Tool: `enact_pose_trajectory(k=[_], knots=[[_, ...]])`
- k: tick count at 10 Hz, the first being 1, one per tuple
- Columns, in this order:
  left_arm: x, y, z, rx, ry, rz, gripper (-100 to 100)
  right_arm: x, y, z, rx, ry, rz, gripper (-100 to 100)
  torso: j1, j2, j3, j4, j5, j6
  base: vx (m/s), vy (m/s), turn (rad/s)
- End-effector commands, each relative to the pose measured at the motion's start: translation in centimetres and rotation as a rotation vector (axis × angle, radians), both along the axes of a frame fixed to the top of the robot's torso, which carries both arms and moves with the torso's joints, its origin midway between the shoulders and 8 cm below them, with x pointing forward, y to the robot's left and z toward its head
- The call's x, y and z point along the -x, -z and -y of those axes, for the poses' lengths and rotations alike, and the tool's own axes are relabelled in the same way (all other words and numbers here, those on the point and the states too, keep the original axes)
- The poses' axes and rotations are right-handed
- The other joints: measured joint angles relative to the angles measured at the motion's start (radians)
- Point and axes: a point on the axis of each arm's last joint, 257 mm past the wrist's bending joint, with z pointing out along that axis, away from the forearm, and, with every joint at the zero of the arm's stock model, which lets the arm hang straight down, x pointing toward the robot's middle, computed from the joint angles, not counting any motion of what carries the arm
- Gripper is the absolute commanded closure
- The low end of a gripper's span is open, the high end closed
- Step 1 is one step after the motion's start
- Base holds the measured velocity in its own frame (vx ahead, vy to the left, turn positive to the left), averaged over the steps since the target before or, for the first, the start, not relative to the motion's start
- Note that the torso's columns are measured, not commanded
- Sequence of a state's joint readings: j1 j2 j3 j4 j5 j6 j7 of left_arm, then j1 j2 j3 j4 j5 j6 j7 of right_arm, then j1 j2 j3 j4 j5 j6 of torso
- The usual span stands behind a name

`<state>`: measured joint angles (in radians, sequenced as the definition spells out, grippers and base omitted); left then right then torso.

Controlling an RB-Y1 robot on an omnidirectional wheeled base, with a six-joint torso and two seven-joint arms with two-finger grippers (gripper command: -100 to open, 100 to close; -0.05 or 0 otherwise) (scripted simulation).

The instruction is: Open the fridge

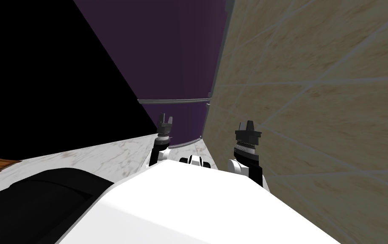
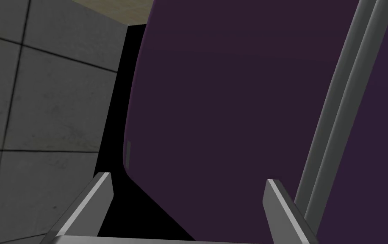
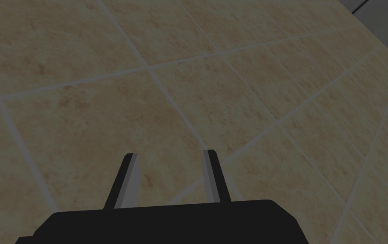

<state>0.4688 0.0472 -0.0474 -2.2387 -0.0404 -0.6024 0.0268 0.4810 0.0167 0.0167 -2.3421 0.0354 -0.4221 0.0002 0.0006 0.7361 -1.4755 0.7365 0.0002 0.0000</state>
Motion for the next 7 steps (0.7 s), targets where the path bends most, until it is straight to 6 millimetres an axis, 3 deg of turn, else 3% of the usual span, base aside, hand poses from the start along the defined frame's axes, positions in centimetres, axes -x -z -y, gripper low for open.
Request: enact_pose_trajectory(k=[1, 7], knots=[[-2.5, 1.3, 1.4, -0.067, 0.046, -0.052, -100, 0.0, 0.0, 0.0, 0.0, 0.0, 0.0, 0, 0.0, 0.001, -0.001, 0.001, 0.0, 0.0, 0.027, 0.021, -0.075], [-7.8, 3.4, 3.2, -0.146, 0.085, -0.147, -100, 0.0, 0.0, 0.0, 0.0, 0.0, 0.0, 0, -0.001, 0.002, 0.0, 0.001, 0.0, 0.0, 0.022, 0.018, -0.07]])
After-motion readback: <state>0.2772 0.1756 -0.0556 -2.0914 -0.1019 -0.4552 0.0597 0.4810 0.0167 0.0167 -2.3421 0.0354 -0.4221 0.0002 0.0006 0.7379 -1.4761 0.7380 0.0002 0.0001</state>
